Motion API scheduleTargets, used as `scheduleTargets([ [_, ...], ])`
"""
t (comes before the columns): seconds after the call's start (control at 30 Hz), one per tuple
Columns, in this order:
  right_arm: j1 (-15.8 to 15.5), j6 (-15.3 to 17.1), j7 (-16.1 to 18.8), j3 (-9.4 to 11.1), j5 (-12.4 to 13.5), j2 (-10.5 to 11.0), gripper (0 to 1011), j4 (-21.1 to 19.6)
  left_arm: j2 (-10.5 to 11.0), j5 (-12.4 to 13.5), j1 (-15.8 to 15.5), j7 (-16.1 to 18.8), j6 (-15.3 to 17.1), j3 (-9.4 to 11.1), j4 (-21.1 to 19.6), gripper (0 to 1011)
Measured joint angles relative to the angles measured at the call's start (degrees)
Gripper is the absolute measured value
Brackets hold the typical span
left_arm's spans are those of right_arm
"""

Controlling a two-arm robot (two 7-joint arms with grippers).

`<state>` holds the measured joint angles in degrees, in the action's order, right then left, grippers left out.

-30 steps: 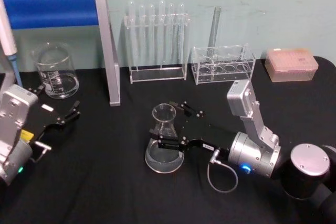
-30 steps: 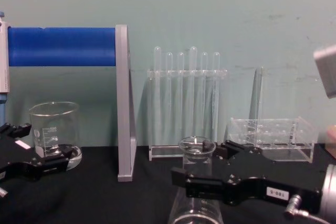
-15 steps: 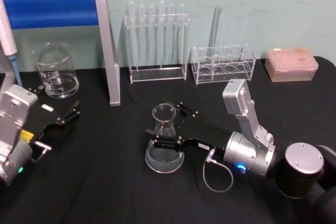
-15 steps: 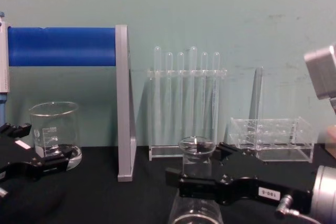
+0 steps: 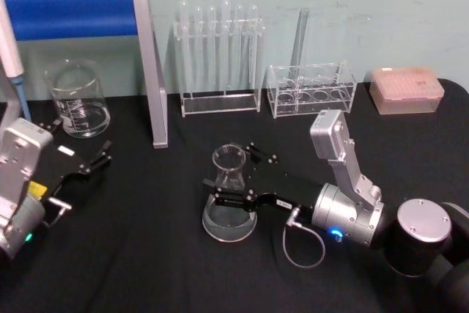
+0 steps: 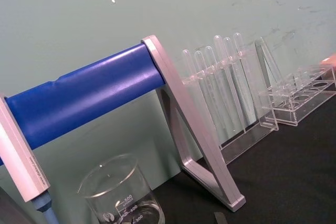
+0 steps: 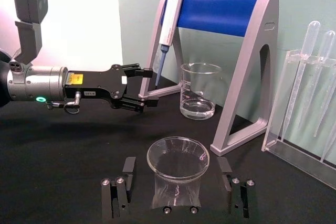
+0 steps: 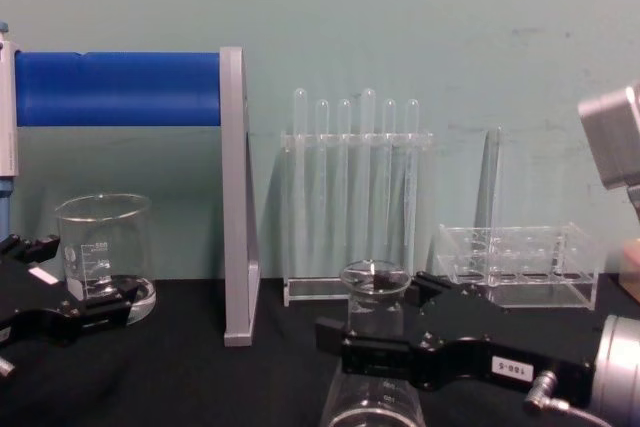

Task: Grasp the erlenmeyer flask with one hand, shake it three times, then place it back.

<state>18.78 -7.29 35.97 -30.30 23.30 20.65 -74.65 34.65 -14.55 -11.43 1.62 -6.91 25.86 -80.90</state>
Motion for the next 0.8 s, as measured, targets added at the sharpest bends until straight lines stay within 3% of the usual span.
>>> scheduleTargets([
  [0.2, 0.0, 0.0, 0.0, 0.0, 0.0, 0.0, 861, 0.0, 0.0, 0.0, 0.0, 0.0, 0.0, 0.0, 0.0, 1001],
  [0.63, 0.0, 0.0, 0.0, 0.1, 0.0, 0.0, 461, 0.0, 0.0, 0.0, 0.0, 0.0, 0.0, 0.0, 0.0, 1001],
  [0.8, -0.1, 0.0, 0.0, 0.1, 0.0, 0.0, 450, 0.0, 0.0, 0.0, 0.0, 0.0, 0.0, 0.0, 0.0, 1001],
])
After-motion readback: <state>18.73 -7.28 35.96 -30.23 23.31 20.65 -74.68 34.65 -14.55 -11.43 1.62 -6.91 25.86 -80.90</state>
